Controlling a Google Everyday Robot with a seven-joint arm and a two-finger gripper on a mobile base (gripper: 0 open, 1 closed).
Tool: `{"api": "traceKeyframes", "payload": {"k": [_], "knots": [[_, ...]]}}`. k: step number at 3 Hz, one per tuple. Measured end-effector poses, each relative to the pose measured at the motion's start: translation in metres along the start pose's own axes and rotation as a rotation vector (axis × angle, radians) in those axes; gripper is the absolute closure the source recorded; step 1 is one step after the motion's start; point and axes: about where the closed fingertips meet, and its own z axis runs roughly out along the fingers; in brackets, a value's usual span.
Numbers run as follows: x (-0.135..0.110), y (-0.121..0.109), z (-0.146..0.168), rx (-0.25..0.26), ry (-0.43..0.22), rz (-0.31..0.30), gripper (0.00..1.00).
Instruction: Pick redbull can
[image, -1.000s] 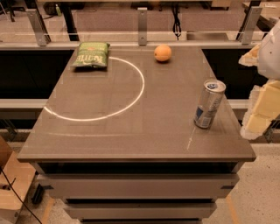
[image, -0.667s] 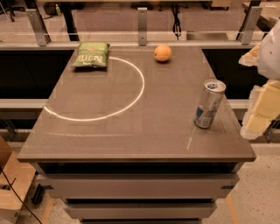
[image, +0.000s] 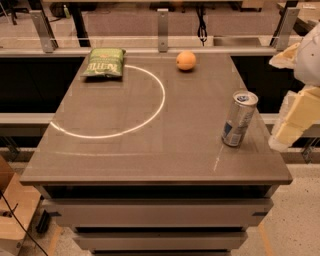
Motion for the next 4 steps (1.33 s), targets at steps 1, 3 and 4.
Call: {"api": "traceKeyframes", "payload": {"k": [1, 3, 4], "knots": [[-0.005, -0.017, 0.025, 0.008, -0.06, 0.022, 0.0], [-0.007, -0.02, 0.034, -0.009, -0.11, 0.049, 0.0], [-0.019, -0.027, 0.058, -0.021, -0.193, 0.088, 0.0]]}}
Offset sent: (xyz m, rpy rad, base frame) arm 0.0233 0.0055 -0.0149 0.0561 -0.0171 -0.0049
